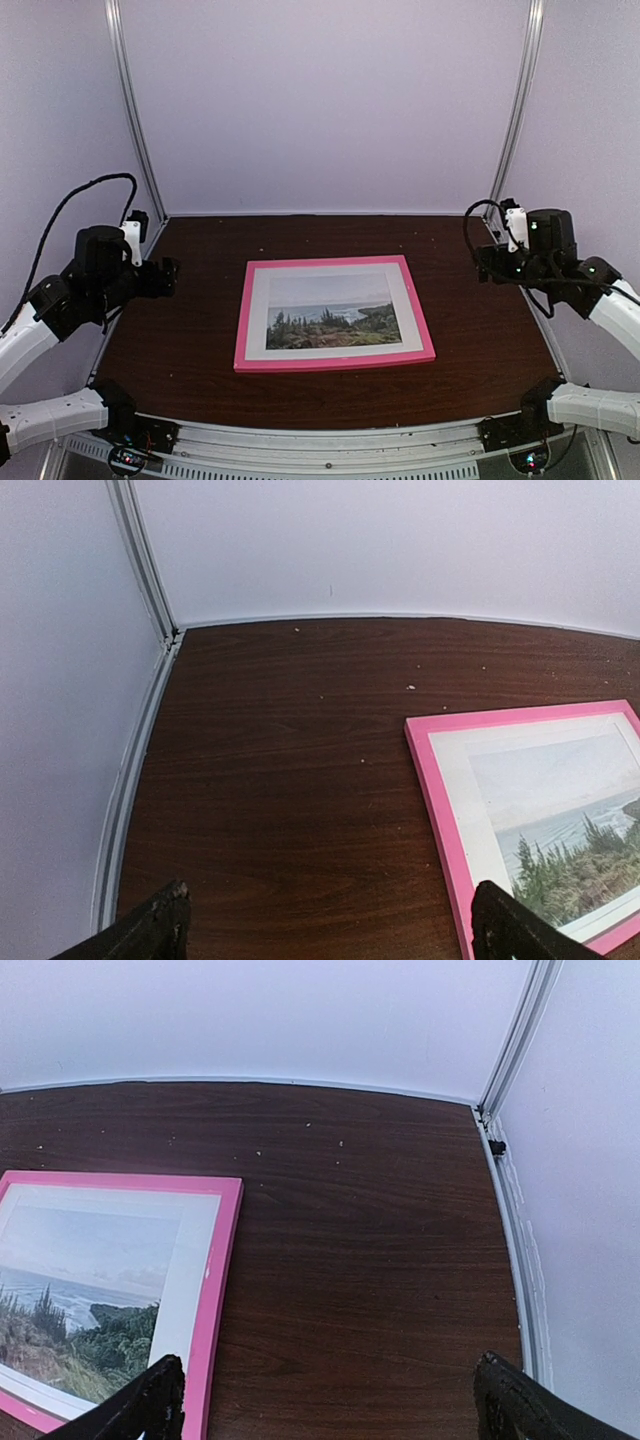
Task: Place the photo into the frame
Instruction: Reset both arms
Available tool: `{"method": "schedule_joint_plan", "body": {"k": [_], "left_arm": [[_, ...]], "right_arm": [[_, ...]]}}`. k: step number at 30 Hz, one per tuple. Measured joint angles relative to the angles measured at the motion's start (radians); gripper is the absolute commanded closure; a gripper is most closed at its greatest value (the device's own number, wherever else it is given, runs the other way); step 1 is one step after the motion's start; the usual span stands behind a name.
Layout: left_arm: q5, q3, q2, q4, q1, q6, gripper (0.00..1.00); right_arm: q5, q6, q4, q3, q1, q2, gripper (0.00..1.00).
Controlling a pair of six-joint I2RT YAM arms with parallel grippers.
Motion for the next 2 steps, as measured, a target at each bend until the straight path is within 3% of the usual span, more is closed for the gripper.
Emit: {"method": "schedule_joint_plan", "body": {"k": [2], "left_arm": [[0.000, 0.000, 0.000, 0.000, 0.000, -0.001, 0.02]], "right_arm": [[0.000, 0.000, 0.002, -0.003, 0.000, 0.000, 0.00]]}}
